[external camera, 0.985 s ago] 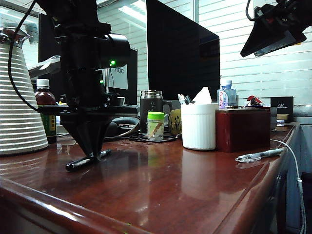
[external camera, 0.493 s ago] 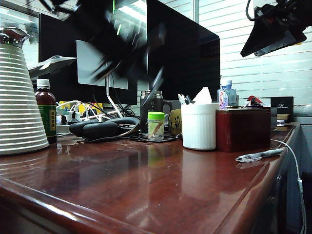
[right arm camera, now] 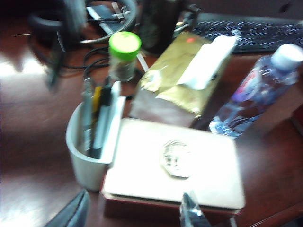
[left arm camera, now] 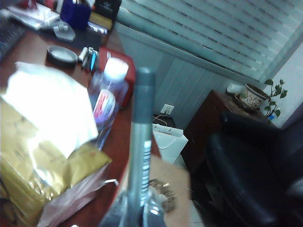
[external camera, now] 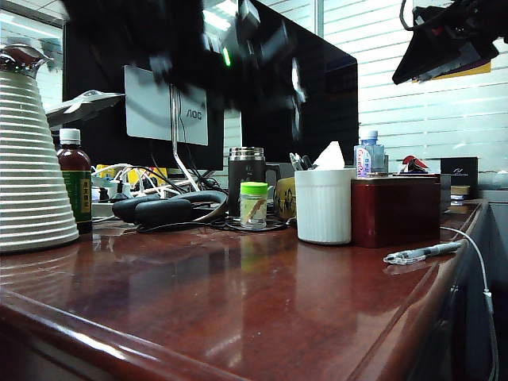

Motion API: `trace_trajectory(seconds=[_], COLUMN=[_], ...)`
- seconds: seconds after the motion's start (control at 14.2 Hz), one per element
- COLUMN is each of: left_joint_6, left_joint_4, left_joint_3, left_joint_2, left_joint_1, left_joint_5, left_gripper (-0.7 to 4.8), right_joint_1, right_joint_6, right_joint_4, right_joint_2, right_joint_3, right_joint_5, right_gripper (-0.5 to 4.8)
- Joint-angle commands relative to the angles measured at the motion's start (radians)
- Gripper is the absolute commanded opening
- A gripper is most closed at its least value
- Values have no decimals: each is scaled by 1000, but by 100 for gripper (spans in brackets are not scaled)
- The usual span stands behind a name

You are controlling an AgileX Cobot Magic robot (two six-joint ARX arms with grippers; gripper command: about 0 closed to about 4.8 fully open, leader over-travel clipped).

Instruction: Pick up all the pens on the desk and put them into the pen holder one by one.

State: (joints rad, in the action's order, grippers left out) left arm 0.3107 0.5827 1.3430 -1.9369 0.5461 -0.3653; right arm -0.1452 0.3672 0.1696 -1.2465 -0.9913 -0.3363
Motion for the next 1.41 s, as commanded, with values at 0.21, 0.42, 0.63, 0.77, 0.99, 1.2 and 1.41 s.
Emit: trace_trajectory(seconds=[0.21,0.42,0.63,0.77,0.99,1.2,1.41], left_joint_6=[30,-53,-116,-169,-184,-179,-108], left_joint_4=[228,180,174,151,111,147,-13], left_joint_3=[0,-2,-3,-3,-3,-3,-3], left_joint_2=[-96,-111,-134,-140,-140,-122,16], left_joint_1=[40,60,58,58,58,60,58], left_joint_5=[-21,-32,-42,-39,-39,-86,-238], left_gripper=[-6,-6,-6,-6,99,156,166], right_joint_1=[5,17,17,17,17,17,25], right_joint_6=[2,3,3,3,3,3,54], right_joint_4=[-40,-40,-39,-37,-32,-32,63], right_joint_2=[3,-2,-2,-2,-2,-2,-2], right_joint_3=[-4,-4,-4,-3,-3,-3,-4], right_joint_5=[5,4,4,1,1,1,2], right_gripper=[252,252,251,252,252,252,252])
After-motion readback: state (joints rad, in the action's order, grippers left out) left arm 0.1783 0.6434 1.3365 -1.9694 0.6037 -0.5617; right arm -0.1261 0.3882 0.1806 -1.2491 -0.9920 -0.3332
